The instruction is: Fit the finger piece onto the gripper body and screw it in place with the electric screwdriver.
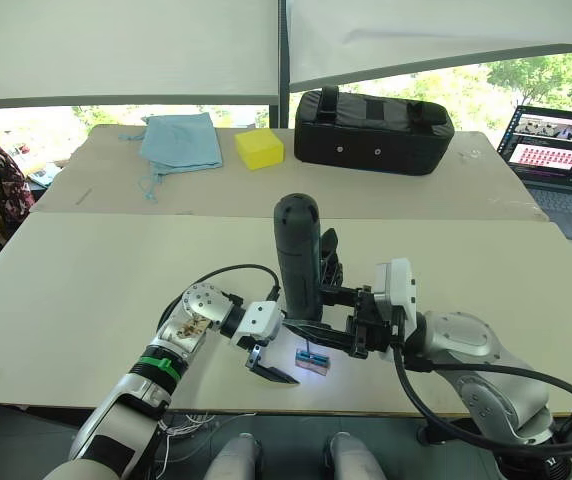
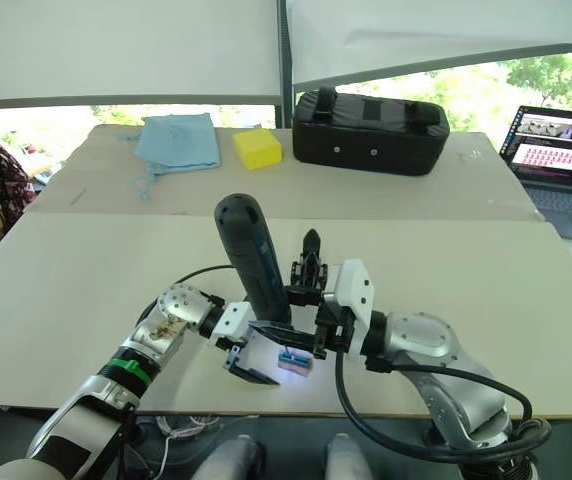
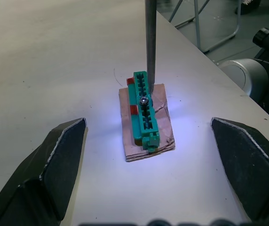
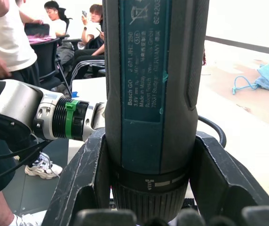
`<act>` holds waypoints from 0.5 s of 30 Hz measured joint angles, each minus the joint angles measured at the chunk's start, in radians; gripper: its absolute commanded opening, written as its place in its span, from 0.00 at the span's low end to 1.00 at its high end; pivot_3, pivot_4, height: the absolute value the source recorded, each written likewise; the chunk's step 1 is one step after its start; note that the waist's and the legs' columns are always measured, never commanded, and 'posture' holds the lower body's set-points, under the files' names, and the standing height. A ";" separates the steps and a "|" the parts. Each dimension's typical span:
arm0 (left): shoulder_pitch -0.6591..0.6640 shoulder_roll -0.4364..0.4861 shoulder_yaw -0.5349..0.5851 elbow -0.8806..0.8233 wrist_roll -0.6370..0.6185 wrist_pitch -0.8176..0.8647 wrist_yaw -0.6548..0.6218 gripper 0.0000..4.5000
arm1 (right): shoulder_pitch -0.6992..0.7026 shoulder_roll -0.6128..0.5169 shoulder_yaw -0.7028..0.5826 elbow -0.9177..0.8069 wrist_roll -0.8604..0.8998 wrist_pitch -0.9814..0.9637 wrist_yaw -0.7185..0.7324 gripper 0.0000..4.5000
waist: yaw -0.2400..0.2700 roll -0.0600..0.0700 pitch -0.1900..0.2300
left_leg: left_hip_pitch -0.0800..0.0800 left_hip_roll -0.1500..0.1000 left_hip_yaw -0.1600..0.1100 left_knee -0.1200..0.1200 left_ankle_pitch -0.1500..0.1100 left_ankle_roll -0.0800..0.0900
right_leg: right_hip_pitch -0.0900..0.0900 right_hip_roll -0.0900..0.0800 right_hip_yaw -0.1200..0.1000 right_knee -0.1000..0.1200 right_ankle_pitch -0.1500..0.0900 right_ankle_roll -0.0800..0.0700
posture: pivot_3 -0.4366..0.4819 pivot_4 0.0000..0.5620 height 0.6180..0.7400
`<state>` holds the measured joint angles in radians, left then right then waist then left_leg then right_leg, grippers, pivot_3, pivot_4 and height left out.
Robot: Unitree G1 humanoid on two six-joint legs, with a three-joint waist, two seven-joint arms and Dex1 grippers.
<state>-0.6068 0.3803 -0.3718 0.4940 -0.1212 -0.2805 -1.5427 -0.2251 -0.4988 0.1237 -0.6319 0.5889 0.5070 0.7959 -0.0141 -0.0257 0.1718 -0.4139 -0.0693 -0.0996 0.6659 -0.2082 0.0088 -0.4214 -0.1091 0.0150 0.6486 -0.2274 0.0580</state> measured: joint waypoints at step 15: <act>0.000 0.000 -0.001 0.000 0.000 0.000 0.001 1.00 | 0.006 0.000 0.000 0.012 -0.017 -0.009 0.008 0.43 | 0.000 0.000 0.000 | 0.000 0.000 0.000 0.000 0.000 0.000 | 0.000 0.000 0.000 0.000 0.000 0.000 | 0.48 0.27 1.00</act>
<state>-0.6068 0.3801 -0.3730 0.4939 -0.1214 -0.2805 -1.5415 -0.2187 -0.4990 0.1237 -0.6196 0.5718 0.4976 0.8040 -0.0141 -0.0257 0.1718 -0.4138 -0.0694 -0.0995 0.6659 -0.2082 0.0088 -0.4213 -0.1091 0.0150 0.6486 -0.2274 0.0580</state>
